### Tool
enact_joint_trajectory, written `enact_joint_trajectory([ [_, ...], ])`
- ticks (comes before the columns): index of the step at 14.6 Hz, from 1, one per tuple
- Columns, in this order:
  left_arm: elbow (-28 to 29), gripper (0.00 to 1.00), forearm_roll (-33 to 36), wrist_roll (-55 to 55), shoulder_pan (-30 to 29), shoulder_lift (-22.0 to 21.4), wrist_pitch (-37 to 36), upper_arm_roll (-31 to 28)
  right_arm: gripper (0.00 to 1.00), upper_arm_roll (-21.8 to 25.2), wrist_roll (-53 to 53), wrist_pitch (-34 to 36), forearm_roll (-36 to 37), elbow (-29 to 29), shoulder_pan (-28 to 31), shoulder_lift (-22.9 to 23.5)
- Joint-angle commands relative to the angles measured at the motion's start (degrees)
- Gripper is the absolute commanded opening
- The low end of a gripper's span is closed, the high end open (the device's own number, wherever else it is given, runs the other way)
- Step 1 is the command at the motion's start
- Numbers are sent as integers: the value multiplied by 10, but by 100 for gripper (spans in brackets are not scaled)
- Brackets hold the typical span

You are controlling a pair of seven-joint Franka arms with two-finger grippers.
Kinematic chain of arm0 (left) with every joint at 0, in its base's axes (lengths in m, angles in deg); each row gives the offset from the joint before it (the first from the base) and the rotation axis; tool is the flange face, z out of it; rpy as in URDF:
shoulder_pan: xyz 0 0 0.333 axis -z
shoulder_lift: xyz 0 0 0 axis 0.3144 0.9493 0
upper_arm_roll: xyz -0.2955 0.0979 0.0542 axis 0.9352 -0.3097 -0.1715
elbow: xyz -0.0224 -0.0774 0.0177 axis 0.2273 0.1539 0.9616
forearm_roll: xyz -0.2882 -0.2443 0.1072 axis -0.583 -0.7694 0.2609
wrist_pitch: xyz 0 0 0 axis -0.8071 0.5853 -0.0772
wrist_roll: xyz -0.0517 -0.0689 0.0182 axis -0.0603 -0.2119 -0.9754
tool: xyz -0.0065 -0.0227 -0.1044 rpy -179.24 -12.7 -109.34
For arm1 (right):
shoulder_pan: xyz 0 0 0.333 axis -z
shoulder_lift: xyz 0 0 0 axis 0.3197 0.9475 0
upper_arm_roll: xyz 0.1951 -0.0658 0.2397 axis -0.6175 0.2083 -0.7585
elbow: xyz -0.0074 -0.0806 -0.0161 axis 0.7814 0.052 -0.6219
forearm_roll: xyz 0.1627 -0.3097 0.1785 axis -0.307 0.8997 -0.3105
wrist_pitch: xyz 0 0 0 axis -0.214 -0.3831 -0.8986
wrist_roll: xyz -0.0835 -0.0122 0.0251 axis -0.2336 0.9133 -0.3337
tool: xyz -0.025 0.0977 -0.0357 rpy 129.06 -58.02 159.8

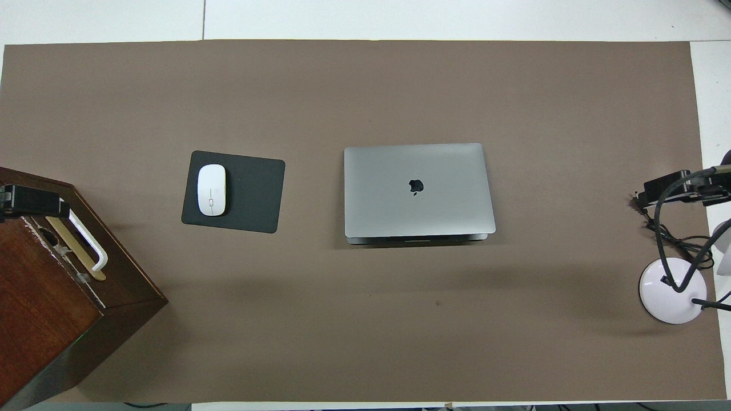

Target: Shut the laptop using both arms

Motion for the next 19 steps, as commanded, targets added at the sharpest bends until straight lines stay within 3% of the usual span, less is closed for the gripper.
enact_joint_trajectory([
  [1, -12, 100, 14, -7, 6, 0, -19, -2, 100, -6, -13, 4, -1, 32, 6, -25],
  [6, -11, 100, 14, -7, 5, -1, -19, -2, 100, -11, -25, -5, -2, 49, -2, -33],
  [14, -11, 100, 14, -6, 4, -1, -19, -3, 100, -10, -8, -87, 7, 51, 0, -33],
  [19, -11, 100, 14, -6, 4, -1, -19, -2, 100, -10, -8, -92, 6, 52, 3, -32],
])
